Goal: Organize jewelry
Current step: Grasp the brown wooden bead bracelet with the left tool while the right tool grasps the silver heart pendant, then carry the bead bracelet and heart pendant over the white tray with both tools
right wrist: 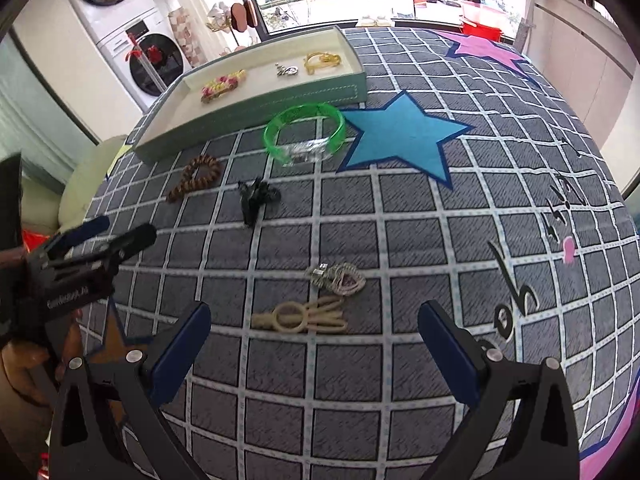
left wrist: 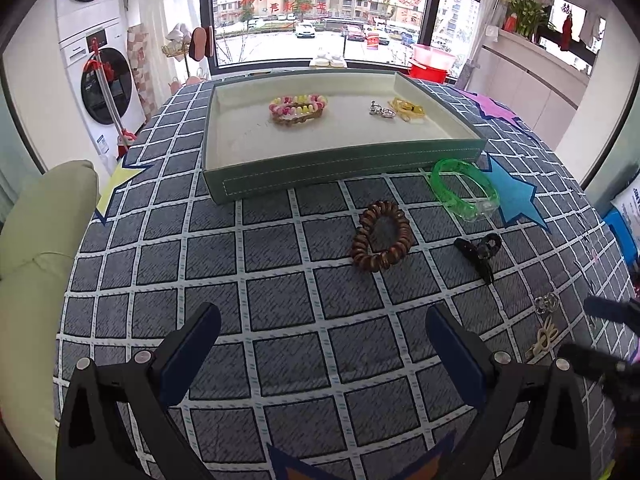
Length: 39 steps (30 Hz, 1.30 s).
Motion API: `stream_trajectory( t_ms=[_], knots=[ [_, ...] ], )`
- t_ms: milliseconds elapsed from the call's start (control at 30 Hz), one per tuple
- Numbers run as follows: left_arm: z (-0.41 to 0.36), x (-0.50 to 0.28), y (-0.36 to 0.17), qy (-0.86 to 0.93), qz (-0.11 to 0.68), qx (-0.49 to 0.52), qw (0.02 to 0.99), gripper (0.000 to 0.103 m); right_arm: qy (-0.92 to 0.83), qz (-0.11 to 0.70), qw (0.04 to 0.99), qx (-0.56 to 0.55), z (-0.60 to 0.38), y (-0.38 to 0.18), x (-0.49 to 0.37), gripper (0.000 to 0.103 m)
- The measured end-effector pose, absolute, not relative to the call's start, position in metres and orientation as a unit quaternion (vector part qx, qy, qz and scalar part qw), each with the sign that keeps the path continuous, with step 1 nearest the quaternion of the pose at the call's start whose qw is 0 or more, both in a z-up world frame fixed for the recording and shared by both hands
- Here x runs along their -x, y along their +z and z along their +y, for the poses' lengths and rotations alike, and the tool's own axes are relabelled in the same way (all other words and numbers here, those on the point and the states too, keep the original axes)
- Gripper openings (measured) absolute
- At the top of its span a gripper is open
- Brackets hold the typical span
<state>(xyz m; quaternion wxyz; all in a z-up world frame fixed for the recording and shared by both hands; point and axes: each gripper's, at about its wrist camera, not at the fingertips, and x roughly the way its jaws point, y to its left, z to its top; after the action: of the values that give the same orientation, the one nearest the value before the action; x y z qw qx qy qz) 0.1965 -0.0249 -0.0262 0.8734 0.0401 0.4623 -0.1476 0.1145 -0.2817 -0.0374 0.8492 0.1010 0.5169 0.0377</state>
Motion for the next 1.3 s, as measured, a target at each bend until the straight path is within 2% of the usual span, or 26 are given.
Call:
stream_trajectory(
  t_ms=[233, 433, 467, 567, 667, 733, 767, 833, 867, 900, 967, 1000, 1067, 1100, 1300],
  knots=[
    [-0.038, -0.209, -0.024, -0.160, 0.450, -0.053, 0.877, 0.103, 0.011, 0.503, 0.859, -0.097, -0.280, -0.040, -0.117, 0.100],
    [-0.054, -0.226, -0.028, -0.169, 0.448, -0.066, 0.875, 0.103, 0.002, 0.505, 0.858, -0.097, -0.284, -0.045, -0.130, 0.084],
    [-0.057, -0.229, -0.028, -0.170, 0.448, -0.068, 0.875, 0.103, 0.001, 0.507, 0.857, -0.096, -0.284, -0.047, -0.132, 0.078],
    [-0.062, -0.234, -0.028, -0.173, 0.446, -0.071, 0.875, 0.103, -0.007, 0.505, 0.859, -0.088, -0.283, -0.049, -0.133, 0.074],
    [-0.067, -0.238, -0.031, -0.176, 0.452, -0.076, 0.871, 0.097, -0.014, 0.504, 0.860, -0.075, -0.280, -0.049, -0.133, 0.069],
    [-0.070, -0.238, -0.032, -0.177, 0.450, -0.080, 0.872, 0.086, -0.017, 0.505, 0.861, -0.061, -0.277, -0.050, -0.131, 0.066],
    [-0.072, -0.238, -0.033, -0.180, 0.453, -0.084, 0.869, 0.084, -0.020, 0.505, 0.862, -0.053, -0.275, -0.050, -0.130, 0.063],
    [-0.074, -0.237, -0.035, -0.182, 0.454, -0.088, 0.868, 0.072, -0.025, 0.503, 0.863, -0.038, -0.273, -0.050, -0.129, 0.053],
    [-0.076, -0.237, -0.037, -0.185, 0.457, -0.091, 0.865, 0.067, -0.029, 0.502, 0.864, -0.032, -0.272, -0.050, -0.128, 0.044],
    [-0.077, -0.236, -0.039, -0.189, 0.460, -0.092, 0.863, 0.057, -0.029, 0.500, 0.865, -0.031, -0.271, -0.049, -0.127, 0.036],
    [-0.079, -0.234, -0.039, -0.191, 0.457, -0.096, 0.863, 0.052, -0.028, 0.500, 0.865, -0.035, -0.272, -0.049, -0.126, 0.035],
    [-0.079, -0.234, -0.039, -0.196, 0.458, -0.095, 0.862, 0.045, -0.028, 0.500, 0.865, -0.033, -0.272, -0.048, -0.126, 0.035],
    [-0.079, -0.232, -0.038, -0.203, 0.455, -0.095, 0.862, 0.043, -0.027, 0.498, 0.866, -0.032, -0.272, -0.048, -0.126, 0.035],
    [-0.079, -0.231, -0.038, -0.205, 0.454, -0.095, 0.862, 0.037, -0.027, 0.498, 0.866, -0.034, -0.272, -0.048, -0.126, 0.035],
    [-0.070, -0.227, -0.031, -0.214, 0.449, -0.074, 0.865, 0.037, -0.023, 0.497, 0.865, -0.056, -0.279, -0.046, -0.124, 0.035]
  ],
)
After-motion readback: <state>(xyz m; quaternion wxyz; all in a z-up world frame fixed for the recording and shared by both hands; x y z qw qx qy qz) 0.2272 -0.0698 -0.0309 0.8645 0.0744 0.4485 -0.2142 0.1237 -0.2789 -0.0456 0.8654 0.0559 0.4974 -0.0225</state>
